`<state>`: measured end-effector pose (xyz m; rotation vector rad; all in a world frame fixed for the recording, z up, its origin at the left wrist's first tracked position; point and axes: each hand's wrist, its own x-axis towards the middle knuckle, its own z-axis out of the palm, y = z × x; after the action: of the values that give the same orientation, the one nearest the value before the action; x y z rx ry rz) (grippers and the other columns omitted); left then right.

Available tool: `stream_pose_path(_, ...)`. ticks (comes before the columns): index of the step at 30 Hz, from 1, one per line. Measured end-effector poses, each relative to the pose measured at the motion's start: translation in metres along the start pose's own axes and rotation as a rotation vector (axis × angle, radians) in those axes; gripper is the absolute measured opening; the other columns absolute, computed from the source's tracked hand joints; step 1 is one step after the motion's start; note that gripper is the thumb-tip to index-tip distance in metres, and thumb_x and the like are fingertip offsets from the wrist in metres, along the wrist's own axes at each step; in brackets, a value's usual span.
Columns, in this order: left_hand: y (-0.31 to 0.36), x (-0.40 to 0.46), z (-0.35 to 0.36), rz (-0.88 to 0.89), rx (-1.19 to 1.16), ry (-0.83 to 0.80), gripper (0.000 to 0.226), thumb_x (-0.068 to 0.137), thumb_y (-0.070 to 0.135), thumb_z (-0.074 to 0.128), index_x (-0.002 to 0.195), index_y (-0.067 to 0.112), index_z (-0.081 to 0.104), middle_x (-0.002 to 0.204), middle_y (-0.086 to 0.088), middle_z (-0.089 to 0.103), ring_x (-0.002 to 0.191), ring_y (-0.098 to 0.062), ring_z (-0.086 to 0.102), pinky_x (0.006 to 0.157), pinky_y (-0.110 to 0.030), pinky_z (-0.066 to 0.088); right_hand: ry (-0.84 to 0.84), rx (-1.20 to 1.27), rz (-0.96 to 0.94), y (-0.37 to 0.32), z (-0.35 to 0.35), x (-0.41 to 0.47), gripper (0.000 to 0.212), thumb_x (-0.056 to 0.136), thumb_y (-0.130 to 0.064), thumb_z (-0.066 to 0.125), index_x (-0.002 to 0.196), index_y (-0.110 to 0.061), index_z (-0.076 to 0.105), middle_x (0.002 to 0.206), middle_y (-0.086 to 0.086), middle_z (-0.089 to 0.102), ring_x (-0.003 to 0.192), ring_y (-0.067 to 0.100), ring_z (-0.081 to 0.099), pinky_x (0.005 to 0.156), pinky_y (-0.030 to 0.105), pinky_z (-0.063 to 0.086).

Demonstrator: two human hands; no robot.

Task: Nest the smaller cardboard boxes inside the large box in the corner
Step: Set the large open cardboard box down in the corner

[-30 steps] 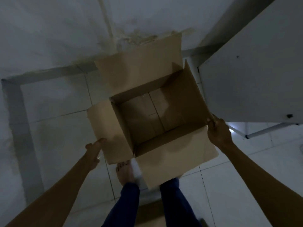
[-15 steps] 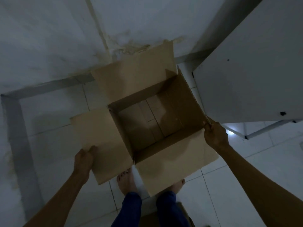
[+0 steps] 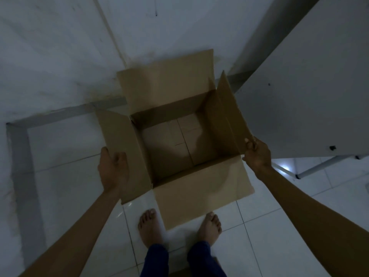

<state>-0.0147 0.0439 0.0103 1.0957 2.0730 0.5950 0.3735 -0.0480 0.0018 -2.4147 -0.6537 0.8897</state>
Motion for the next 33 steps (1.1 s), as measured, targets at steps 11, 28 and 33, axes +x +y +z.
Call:
stream_pose_path(11, 0.038, 0.033, 0.016, -0.019, 0.195, -0.156, 0.015, 0.096, 0.02, 0.051, 0.108, 0.016, 0.042, 0.097, -0.005, 0.054, 0.063, -0.011, 0.049, 0.048, -0.024, 0.037, -0.091, -0.043, 0.072, -0.025, -0.01, 0.033, 0.031, 0.102, -0.036, 0.049, 0.107, -0.013, 0.07, 0.102, 0.013, 0.072, 0.095, 0.035, 0.069, 0.078, 0.041, 0.057)
stream_pose_path(28, 0.042, -0.044, -0.025, 0.074, 0.401, -0.232, 0.058, 0.095, 0.024, 0.059, 0.147, 0.006, 0.041, 0.159, -0.016, 0.021, 0.127, -0.046, 0.05, 0.104, -0.048, 0.048, -0.172, -0.056, 0.005, -0.027, -0.077, -0.061, 0.053, 0.105, -0.04, 0.049, 0.152, -0.017, 0.045, 0.149, 0.011, 0.055, 0.134, 0.025, 0.053, 0.1, 0.023, 0.035)
stream_pose_path(33, 0.061, -0.054, -0.027, 0.293, 0.428, -0.487, 0.044, 0.1, 0.026, 0.056, 0.141, 0.014, 0.05, 0.166, -0.004, 0.009, 0.123, -0.041, 0.057, 0.094, -0.04, 0.05, -0.088, 0.003, -0.062, -0.047, -0.099, -0.11, 0.048, 0.106, -0.036, 0.046, 0.151, -0.018, 0.048, 0.144, 0.009, 0.058, 0.131, 0.024, 0.055, 0.102, 0.025, 0.038)
